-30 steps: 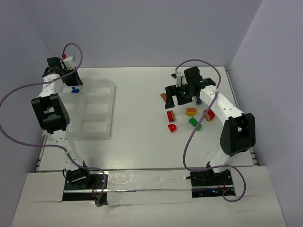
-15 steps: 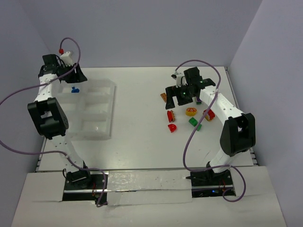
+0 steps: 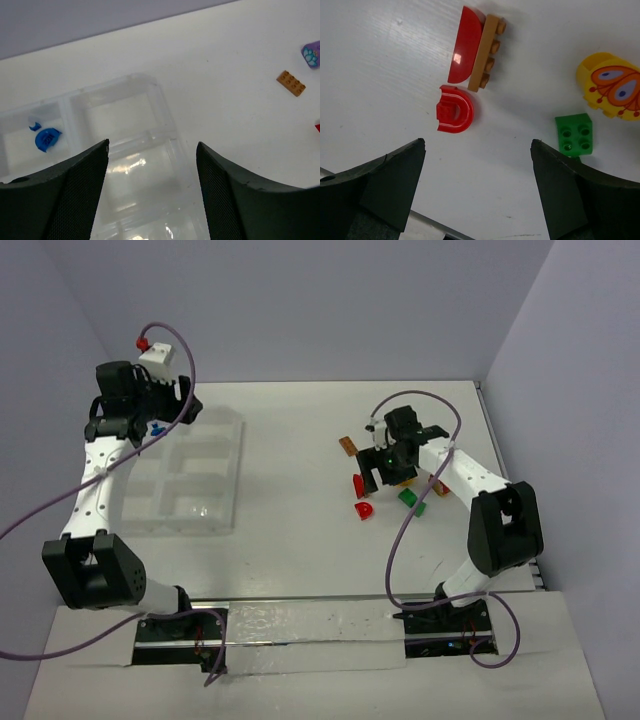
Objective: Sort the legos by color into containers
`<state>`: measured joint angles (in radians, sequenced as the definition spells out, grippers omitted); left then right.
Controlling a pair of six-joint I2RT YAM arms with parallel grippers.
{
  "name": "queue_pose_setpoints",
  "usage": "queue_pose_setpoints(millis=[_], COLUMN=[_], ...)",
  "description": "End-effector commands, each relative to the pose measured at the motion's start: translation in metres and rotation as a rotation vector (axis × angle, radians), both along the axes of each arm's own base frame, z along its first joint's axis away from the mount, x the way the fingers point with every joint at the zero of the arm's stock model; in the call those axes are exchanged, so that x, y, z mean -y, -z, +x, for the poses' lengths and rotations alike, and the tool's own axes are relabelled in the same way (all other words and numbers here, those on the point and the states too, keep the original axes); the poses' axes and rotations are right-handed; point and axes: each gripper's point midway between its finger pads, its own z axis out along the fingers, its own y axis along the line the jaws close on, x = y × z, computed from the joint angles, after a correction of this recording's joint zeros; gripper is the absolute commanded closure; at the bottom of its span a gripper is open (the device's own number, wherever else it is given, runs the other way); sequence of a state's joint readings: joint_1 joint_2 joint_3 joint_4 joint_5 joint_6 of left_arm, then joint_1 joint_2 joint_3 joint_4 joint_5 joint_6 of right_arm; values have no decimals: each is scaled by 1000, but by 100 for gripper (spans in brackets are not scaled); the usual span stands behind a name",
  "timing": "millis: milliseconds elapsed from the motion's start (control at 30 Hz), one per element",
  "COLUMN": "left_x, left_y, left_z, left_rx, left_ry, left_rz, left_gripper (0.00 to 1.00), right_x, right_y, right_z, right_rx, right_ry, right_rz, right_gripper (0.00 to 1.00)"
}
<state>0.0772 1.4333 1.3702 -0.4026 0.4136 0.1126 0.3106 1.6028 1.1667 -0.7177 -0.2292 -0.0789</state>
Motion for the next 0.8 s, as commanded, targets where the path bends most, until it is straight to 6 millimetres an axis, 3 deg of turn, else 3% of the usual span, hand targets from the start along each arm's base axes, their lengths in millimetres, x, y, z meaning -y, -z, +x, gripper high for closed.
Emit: queue_pose_setpoints(millis=[0,233,633,767], left_x=[-3,5,11,13], left_y=[13,23,21,26], left_z=[-10,-25,-29,-29], left_rx=[-8,-43,-40,-47], left_ry=[-50,-43,-33,-27], left_rz=[14,-27,-48,-55], left_gripper=[23,23,22,23], right_x=[-12,-38,-35,-38], right_y=[6,23,61,65], right_z=[-15,-27,-13,-13], right_rx=[-8,-76,-110,-111], right_ry=[-33,-81,-46,-55], right_rz=[6,14,-64,-63], right_gripper=[7,5,6,13])
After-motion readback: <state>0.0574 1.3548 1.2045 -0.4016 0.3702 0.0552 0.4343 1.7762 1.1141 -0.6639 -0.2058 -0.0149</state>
